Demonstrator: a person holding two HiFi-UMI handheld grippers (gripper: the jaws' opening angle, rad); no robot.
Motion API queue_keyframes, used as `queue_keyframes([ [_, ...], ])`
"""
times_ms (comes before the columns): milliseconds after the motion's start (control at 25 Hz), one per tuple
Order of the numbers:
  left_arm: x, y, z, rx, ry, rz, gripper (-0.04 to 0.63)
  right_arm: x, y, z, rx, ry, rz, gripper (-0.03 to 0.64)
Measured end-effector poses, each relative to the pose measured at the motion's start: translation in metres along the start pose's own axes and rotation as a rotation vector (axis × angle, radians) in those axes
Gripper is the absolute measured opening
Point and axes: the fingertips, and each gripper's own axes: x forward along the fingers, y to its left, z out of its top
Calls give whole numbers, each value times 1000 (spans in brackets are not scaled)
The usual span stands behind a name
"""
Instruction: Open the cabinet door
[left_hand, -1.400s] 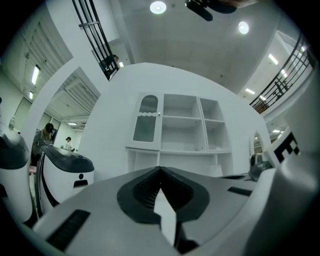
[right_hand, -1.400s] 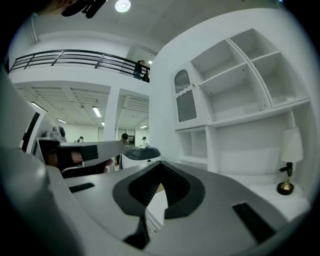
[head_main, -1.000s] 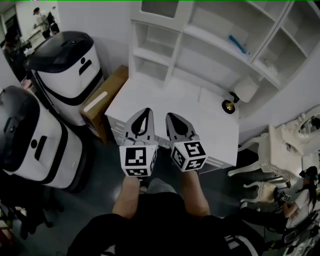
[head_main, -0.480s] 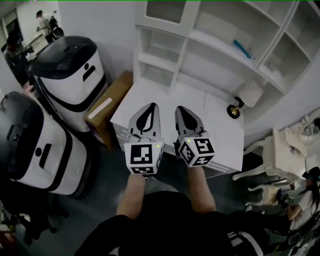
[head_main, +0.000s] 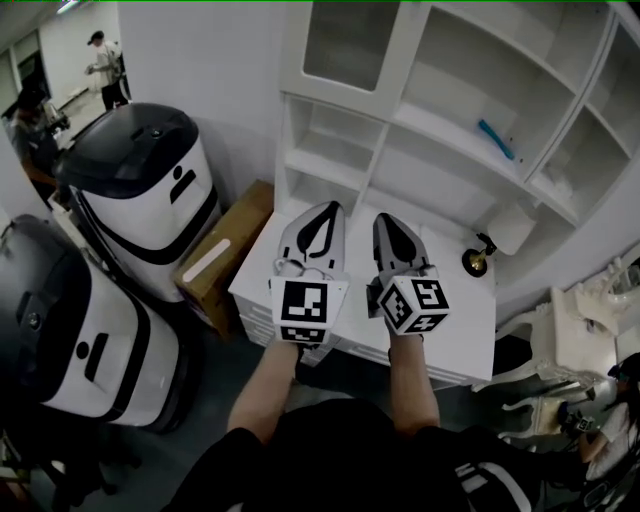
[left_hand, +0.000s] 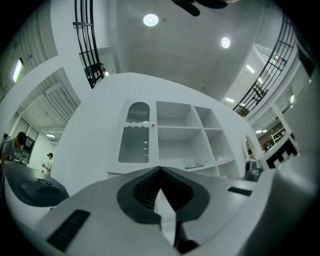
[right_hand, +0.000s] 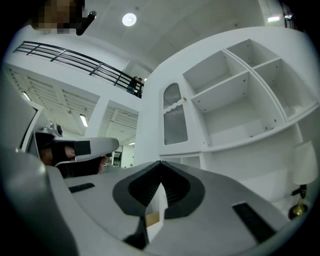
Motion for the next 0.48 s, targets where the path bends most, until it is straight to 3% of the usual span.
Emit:
queue_keyframes([
  [120, 32, 9, 14, 40, -21, -44, 9, 26, -8, 15, -71, -26, -25, 17],
  [280, 68, 20, 25, 89, -42, -91, 9, 55, -15, 30, -66, -70, -21, 17],
  [480, 111, 32, 36, 143, -89, -78, 9, 88, -37, 41, -63, -102, -42, 17],
])
